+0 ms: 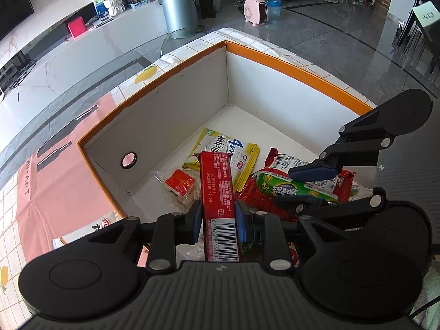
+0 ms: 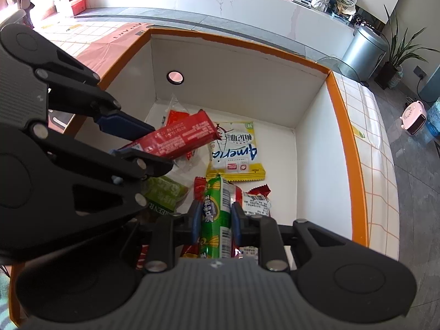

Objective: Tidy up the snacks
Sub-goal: 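Lower both sausages into the orange box and open both tools, then withdraw both tools upward from the box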

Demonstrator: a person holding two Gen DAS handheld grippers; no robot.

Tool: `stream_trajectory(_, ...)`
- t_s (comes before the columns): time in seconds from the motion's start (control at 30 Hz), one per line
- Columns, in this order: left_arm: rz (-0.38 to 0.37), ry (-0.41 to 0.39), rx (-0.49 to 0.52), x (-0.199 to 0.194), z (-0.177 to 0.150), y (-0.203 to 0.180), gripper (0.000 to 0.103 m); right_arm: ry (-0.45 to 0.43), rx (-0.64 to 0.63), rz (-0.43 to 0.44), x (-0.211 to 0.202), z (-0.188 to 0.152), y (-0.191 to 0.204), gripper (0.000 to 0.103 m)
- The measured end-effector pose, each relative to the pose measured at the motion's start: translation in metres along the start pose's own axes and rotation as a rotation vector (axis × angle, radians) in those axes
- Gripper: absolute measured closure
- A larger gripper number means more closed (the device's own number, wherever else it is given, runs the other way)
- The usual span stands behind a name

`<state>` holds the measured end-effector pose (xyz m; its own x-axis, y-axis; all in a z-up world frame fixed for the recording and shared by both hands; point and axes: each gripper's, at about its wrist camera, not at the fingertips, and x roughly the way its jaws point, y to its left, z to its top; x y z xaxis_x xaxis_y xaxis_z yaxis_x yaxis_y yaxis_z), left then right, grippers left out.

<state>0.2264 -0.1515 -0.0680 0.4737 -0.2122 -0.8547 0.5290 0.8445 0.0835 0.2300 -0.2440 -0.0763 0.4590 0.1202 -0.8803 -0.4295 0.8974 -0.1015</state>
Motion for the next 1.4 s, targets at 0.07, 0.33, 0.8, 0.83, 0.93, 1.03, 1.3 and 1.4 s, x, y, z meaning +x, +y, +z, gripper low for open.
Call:
stream_trajectory(0.07, 0.004, -0.004, 0.000, -0.003, 0.000, 0.000, 0.074, 0.002, 0.003, -0.002, -0.002, 0.001, -0.001, 0.082)
stream_trajectory(0.33, 0.020, -0.023, 0.006, -0.016, 0.003, 0.001, 0.054, 0.007, 0.001, -0.033, -0.012, 0.002, -0.004, 0.058)
stream_trajectory(0.8, 0.047, -0.140, -0.047, -0.072, -0.010, 0.000, 0.040, -0.070, 0.028, -0.155, -0.067, -0.012, 0.003, 0.033)
stream_trajectory(0.83, 0.050, -0.150, -0.053, -0.077, -0.012, 0.000, 0.040, -0.079, 0.034, -0.165, -0.073, -0.015, 0.005, 0.030)
stream_trajectory(0.93, 0.072, -0.186, -0.060, -0.095, -0.018, 0.001, 0.040, -0.123, 0.059, -0.177, -0.089, -0.025, 0.014, 0.023)
stream_trajectory(1.03, 0.094, -0.222, -0.067, -0.111, -0.028, 0.001, 0.040, -0.161, 0.094, -0.169, -0.105, -0.035, 0.024, 0.023)
stream_trajectory(1.3, 0.152, -0.294, -0.131, -0.147, -0.067, 0.007, 0.038, -0.295, 0.207, -0.216, -0.136, -0.057, 0.062, 0.019)
stream_trajectory(1.4, 0.166, -0.307, -0.181, -0.155, -0.084, 0.017, 0.038, -0.334, 0.250, -0.203, -0.140, -0.063, 0.082, 0.019)
